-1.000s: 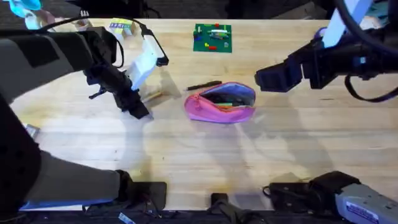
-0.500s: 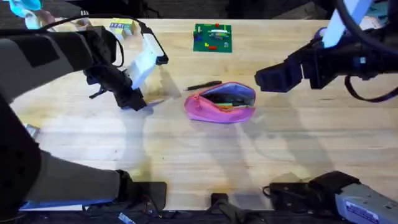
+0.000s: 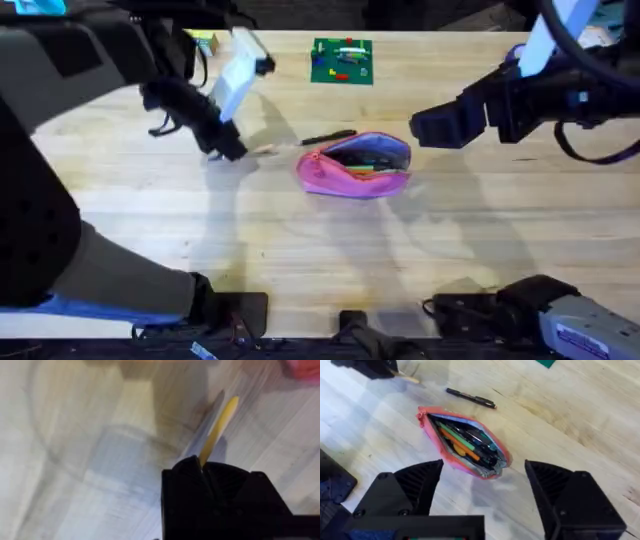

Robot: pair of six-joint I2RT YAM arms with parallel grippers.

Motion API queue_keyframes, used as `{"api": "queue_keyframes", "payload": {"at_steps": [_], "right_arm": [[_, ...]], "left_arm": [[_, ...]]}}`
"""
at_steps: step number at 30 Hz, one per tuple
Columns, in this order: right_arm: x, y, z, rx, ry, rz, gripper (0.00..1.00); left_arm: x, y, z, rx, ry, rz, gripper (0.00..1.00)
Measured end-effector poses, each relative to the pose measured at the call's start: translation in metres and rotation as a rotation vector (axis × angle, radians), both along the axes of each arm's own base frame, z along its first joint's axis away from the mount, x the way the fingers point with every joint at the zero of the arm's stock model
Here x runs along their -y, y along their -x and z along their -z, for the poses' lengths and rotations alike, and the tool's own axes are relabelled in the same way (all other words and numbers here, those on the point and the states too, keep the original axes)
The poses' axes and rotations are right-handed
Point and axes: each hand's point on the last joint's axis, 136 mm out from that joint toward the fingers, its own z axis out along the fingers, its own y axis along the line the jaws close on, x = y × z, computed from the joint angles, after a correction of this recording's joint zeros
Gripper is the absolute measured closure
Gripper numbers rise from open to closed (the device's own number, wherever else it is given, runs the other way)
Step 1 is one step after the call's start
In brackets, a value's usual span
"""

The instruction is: Unzip the bag, pick up the pens from the table one at a time and place them inside, then zip the bag closed.

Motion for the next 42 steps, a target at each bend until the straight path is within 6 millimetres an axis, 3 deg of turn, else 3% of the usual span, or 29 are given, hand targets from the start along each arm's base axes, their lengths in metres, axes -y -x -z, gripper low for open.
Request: {"api": "queue_keyframes", "payload": {"at_steps": [8,9,10,12,21,23,27,28,35,42], "right_arm": [[0.0,0.0,0.0,0.001,0.0,0.0,0.003],[0.0,0.0,0.0,0.001,0.0,0.0,0.003],[0.0,0.0,0.0,0.002,-0.001,0.0,0.003],[0.0,0.0,0.0,0.002,-0.001,0.0,0.004],[0.001,0.001,-0.001,0.003,-0.001,0.002,0.004],[0.01,0.01,-0.016,0.056,-0.017,0.025,0.004],[0.024,0.021,-0.029,0.1,-0.027,0.062,0.004],[0.037,0.03,-0.044,0.168,-0.03,0.097,0.004],[0.052,0.045,-0.064,0.275,-0.028,0.133,0.004],[0.054,0.047,-0.066,0.288,-0.024,0.134,0.004]], "left_arm": [[0.045,-0.03,-0.052,0.1,0.024,0.111,0.96],[0.053,-0.031,-0.058,0.109,0.028,0.126,0.96],[0.074,-0.036,-0.075,0.134,0.041,0.154,0.959],[0.086,-0.036,-0.085,0.142,0.048,0.167,0.959],[0.154,-0.019,-0.117,0.144,0.164,0.262,0.958],[0.194,-0.001,-0.125,0.12,0.222,0.301,0.958],[0.215,0.011,-0.126,0.111,0.235,0.341,0.958],[0.236,0.02,-0.129,0.127,0.252,0.389,0.959],[0.267,0.032,-0.135,0.16,0.287,0.446,0.958],[0.275,0.03,-0.135,0.126,0.311,0.359,0.958]]}}
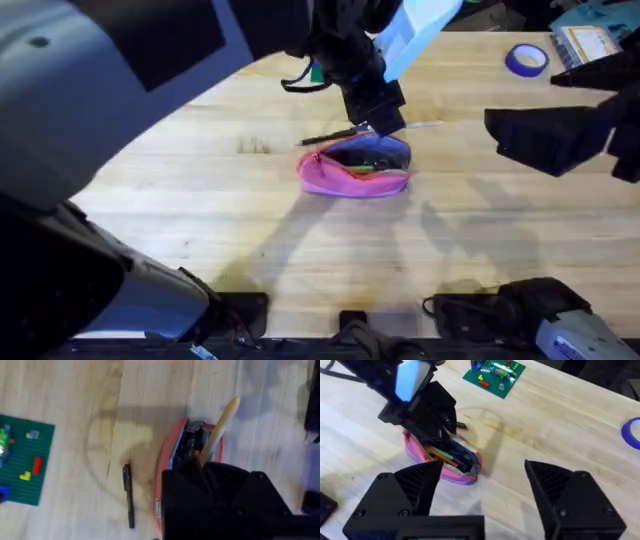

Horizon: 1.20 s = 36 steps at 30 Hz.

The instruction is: Unzip the bag, pick up the pens from the table one at a time and place them inside, then zip the bag closed.

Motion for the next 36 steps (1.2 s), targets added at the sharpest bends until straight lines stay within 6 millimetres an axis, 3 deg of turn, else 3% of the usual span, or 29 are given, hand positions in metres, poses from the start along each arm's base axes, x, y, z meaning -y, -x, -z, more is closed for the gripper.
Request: {"api": "queue_keyframes", "payload": {"at_steps": [7,18,27,36], "right_arm": [[0.0,0.0,0.0,0.0,0.0,0.0,0.004],[0.0,0.0,0.0,0.0,0.002,-0.001,0.004],[0.0,0.0,0.0,0.001,0.002,-0.001,0.003],[0.0,0.0,0.0,0.001,0.002,-0.001,0.004]], "left_arm": [[0.003,-0.002,0.021,-0.128,-0.026,-0.116,0.958],[0.004,-0.002,0.054,-0.219,-0.095,-0.155,0.959],[-0.025,-0.008,0.076,-0.189,-0.265,-0.22,0.958],[-0.043,-0.016,0.082,-0.126,-0.367,-0.26,0.958]]}}
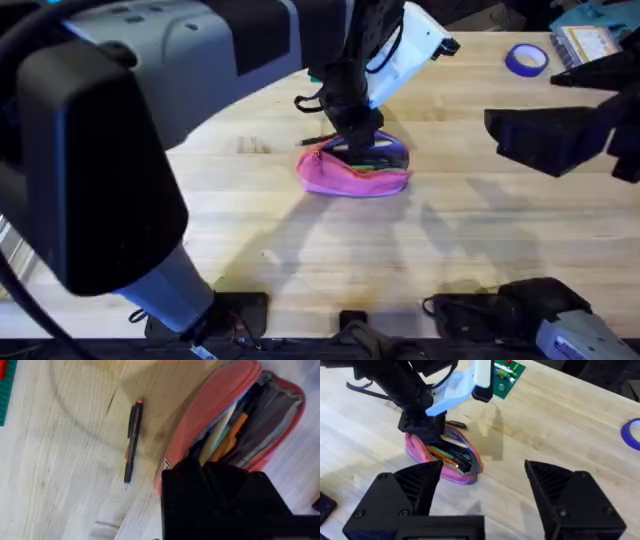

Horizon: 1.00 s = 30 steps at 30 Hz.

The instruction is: Unzip the bag, pick up the pens from the table one at a time and place them inside, then zip the bag closed.

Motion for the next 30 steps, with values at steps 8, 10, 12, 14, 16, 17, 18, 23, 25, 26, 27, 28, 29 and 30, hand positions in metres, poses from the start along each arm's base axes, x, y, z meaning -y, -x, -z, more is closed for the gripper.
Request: {"api": "queue_keyframes", "payload": {"at_steps": [8,10,12,14,16,17,18,23,25,26,27,28,29,30], "right_arm": [[0.0,0.0,0.0,0.0,0.0,0.0,0.004],[0.0,0.0,0.0,0.0,0.0,0.0,0.004],[0.0,0.0,0.0,0.0,0.0,0.0,0.004],[0.0,0.0,0.0,0.0,0.0,0.0,0.004],[0.0,0.0,0.0,0.0,0.0,0.0,0.004],[0.0,0.0,0.0,0.0,0.0,0.0,0.004],[0.0,0.0,0.0,0.0,0.0,0.0,0.004],[0.0,0.0,0.0,0.0,0.0,0.0,0.004],[0.0,0.0,0.0,0.0,0.0,0.0,0.004],[0.0,0.0,0.0,0.0,0.0,0.0,0.004],[0.0,0.0,0.0,0.0,0.0,0.0,0.004],[0.0,0.0,0.0,0.0,0.0,0.0,0.004],[0.0,0.0,0.0,-0.001,0.0,0.0,0.004],[0.0,0.0,0.0,0.0,0.0,0.0,0.004]], "left_arm": [[-0.005,0.007,0.002,-0.027,-0.023,0.001,0.959],[-0.005,0.007,0.004,-0.034,-0.027,0.001,0.958],[-0.005,0.008,0.01,-0.048,-0.034,0.002,0.958],[-0.004,0.009,0.018,-0.073,-0.043,0.003,0.958],[-0.003,0.01,0.029,-0.1,-0.057,0.004,0.958],[-0.003,0.011,0.034,-0.111,-0.062,0.005,0.958],[-0.003,0.011,0.036,-0.113,-0.064,0.005,0.958],[-0.002,0.011,0.036,-0.117,-0.058,0.007,0.76],[0.001,0.01,0.035,-0.114,-0.047,0.009,0.44],[0.005,0.014,0.035,-0.128,-0.031,0.012,0.04],[0.006,0.015,0.035,-0.13,-0.032,0.015,0.016],[0.006,0.016,0.035,-0.132,-0.033,0.017,0.01],[0.006,0.016,0.035,-0.132,-0.034,0.017,0.009],[0.006,0.016,0.035,-0.133,-0.033,0.017,0.009]]}}
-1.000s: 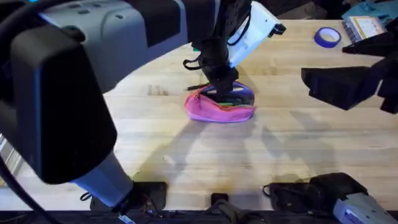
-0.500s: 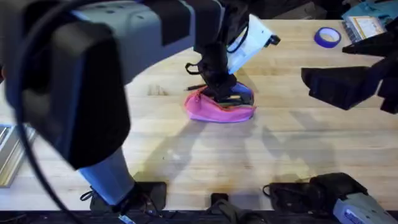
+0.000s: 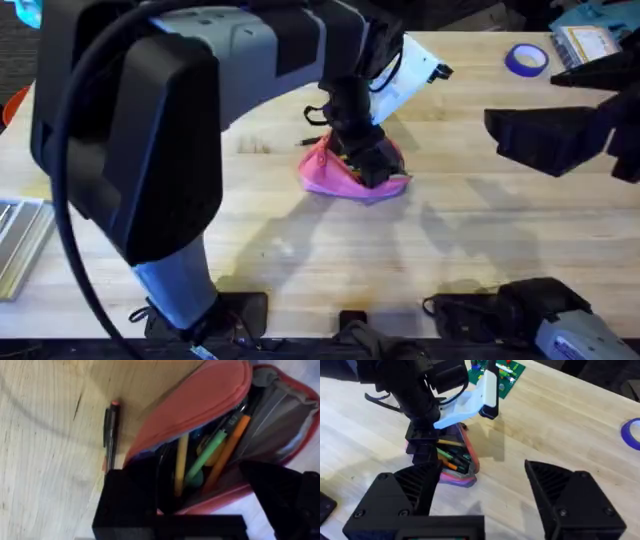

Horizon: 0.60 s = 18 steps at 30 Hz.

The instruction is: Unzip the bag, pick up the pens from the table one at a time and place them inside, then zip the bag closed.

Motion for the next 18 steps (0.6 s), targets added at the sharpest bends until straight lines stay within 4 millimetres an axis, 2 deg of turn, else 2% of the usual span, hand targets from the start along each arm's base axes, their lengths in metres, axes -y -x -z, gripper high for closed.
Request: {"api": "queue_keyframes", "payload": {"at_steps": [5,8,14,18], "right_arm": [[0.0,0.0,0.0,0.001,0.001,-0.001,0.004],[0.0,0.0,0.0,0.002,0.003,-0.002,0.004],[0.0,0.0,0.0,0.002,0.003,-0.002,0.004],[0.0,0.0,0.0,0.001,0.003,-0.002,0.003]], "left_arm": [[0.001,0.001,-0.002,-0.006,0.007,-0.003,0.009],[0.006,-0.004,-0.011,0.0,0.029,-0.024,0.009],[0.017,-0.032,-0.048,0.079,0.106,-0.078,0.008],[0.004,-0.053,-0.069,0.123,0.136,-0.143,0.009]]}}
